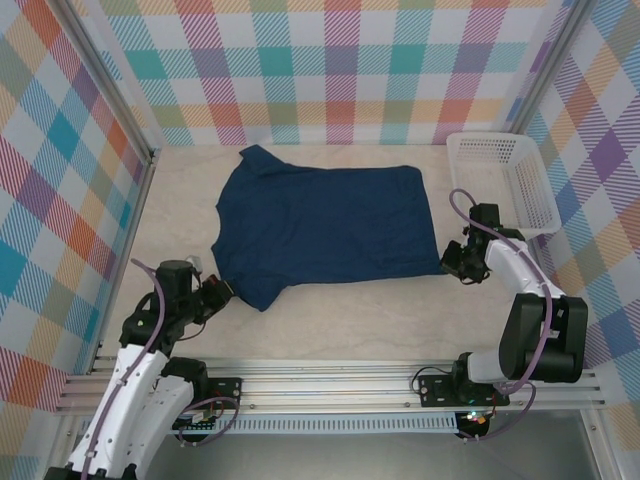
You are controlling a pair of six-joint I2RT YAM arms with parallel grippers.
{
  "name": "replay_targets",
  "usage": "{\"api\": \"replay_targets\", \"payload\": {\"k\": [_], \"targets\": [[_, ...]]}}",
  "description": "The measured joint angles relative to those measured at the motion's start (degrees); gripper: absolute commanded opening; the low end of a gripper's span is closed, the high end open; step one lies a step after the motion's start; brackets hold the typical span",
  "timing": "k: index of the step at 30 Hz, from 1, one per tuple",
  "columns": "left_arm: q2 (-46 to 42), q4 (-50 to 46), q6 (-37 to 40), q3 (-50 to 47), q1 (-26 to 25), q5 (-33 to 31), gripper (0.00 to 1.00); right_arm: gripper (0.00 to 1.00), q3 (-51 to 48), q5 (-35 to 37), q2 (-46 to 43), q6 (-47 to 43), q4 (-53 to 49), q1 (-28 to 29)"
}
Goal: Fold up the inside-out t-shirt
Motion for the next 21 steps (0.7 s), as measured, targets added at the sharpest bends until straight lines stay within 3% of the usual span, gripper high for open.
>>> {"api": "replay_targets", "payload": {"k": [5, 8, 11, 16, 21], "targets": [[0.96, -0.70, -1.95, -1.68, 0.00, 0.15, 0.02, 0.14, -1.86, 1.16, -1.09, 1.22, 0.17, 0.00], [0.39, -1.16, -3.26, -4.33, -0.31, -0.61, 0.17, 0.23, -4.50, 1.73, -2.23, 2.25, 0.52, 0.00], [-0.70, -2.34, -4.76, -4.96, -0.96, -2.82, 0.23, 0.28, -6.78, 2.38, -3.30, 2.97, 0.76, 0.00], [-4.13, -3.37, -5.73, -4.76, -1.44, -8.74, 0.51, 0.35, -7.17, 3.50, -6.78, 2.89, 1.42, 0.39], [-2.36, -3.37, -3.45, -1.81, -1.44, -14.75, 0.61, 0.43, -4.24, 3.41, -8.70, 2.54, 2.71, 7.91]]}}
